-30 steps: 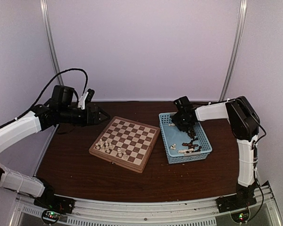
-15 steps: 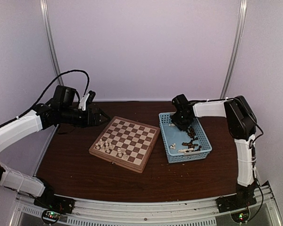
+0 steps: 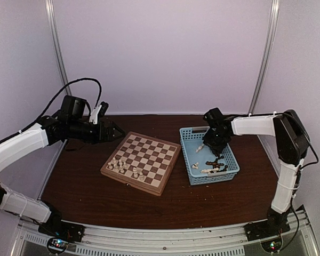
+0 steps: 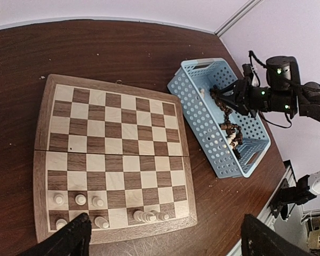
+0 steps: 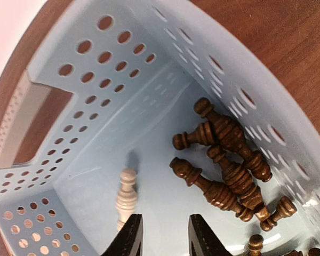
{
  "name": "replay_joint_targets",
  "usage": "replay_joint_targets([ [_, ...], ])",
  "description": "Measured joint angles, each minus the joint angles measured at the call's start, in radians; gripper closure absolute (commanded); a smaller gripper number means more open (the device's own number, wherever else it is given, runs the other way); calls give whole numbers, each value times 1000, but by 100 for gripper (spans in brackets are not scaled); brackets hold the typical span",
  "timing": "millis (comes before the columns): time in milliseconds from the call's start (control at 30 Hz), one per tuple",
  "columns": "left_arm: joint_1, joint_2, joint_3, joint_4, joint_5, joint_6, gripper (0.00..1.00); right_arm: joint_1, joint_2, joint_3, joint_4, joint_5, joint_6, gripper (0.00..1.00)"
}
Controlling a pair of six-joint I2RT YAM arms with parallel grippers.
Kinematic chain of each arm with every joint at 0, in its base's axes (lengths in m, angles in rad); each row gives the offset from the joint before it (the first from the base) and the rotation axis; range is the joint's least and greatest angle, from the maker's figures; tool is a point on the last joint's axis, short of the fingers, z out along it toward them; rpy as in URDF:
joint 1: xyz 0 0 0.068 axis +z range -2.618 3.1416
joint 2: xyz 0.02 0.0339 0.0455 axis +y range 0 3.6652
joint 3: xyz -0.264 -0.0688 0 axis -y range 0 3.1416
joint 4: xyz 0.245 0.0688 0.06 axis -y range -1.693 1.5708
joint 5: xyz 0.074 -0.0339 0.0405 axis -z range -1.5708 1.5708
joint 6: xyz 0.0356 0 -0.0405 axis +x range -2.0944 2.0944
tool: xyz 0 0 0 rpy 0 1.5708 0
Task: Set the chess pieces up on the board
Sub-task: Adjust the chess piece in the storage box.
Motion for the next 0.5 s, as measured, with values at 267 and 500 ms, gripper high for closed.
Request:
replay_joint_targets([
  [267,0,22,14,0,13,0,2,0,27,91,2,-19,-82,57],
  [500,0,22,14,-3,13,0,2,0,109,166,-48,-2,-147,54],
])
